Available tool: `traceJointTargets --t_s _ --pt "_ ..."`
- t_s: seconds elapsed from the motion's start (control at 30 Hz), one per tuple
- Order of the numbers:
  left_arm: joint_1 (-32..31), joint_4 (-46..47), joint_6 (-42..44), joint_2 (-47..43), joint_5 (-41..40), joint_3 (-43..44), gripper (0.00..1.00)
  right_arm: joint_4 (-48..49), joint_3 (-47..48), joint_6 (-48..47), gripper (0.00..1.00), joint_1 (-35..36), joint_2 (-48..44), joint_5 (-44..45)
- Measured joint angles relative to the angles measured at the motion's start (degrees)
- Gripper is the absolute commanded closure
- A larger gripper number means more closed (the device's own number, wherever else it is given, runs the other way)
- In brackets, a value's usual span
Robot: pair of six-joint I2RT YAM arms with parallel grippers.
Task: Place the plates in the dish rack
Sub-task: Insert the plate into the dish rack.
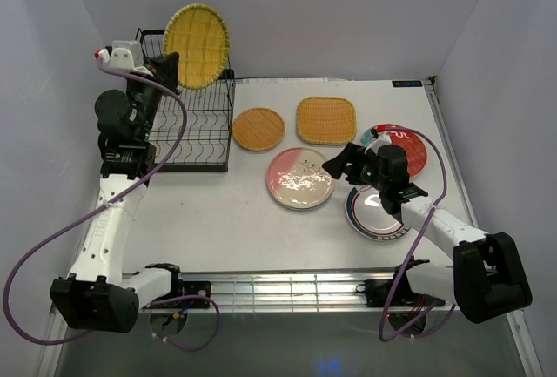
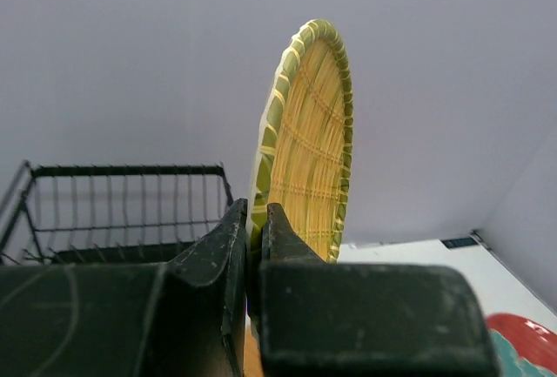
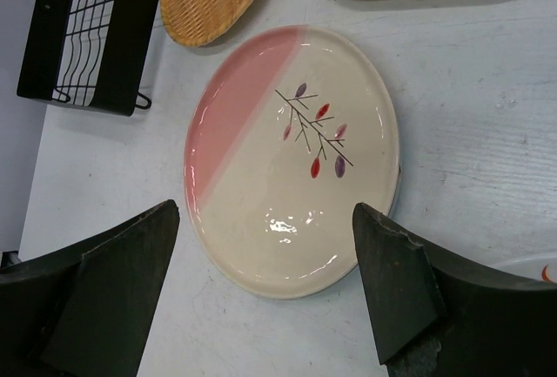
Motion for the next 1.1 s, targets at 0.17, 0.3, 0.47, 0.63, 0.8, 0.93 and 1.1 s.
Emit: traceJointTargets --t_s 0.17,0.3,0.47,0.63,0.8,0.93,1.1 --pt "4.2 -1.0 2.8 1.6 -1.2 5.3 1.0 0.0 0.0 -0.2 0.14 0.0 0.4 -1.1" --pt "11.1 -0.9 2.7 5.1 1.1 8.3 1.0 0.0 0.0 -0.2 0.14 0.0 1.0 -1.8" --pt "19.6 -1.4 0.8 13.3 4.5 14.4 1.0 0.0 0.0 -0.2 0.14 0.0 1.0 -2.4" --pt "22.9 -2.1 1.1 20.7 5.1 19.6 1.0 0.0 0.0 -0.2 0.14 0.0 0.5 -2.4" --pt "22.6 -2.1 3.5 25.9 5.2 23.6 1.0 0.0 0.0 -0.2 0.14 0.0 0.4 -2.5" --pt "22.4 -1.8 5.9 29.1 4.0 26.7 1.0 0.0 0.0 -0.2 0.14 0.0 0.4 -2.5" --pt "22.4 -1.7 8.1 31.7 1.2 28.7 1.0 0.0 0.0 -0.2 0.14 0.0 0.7 -2.7"
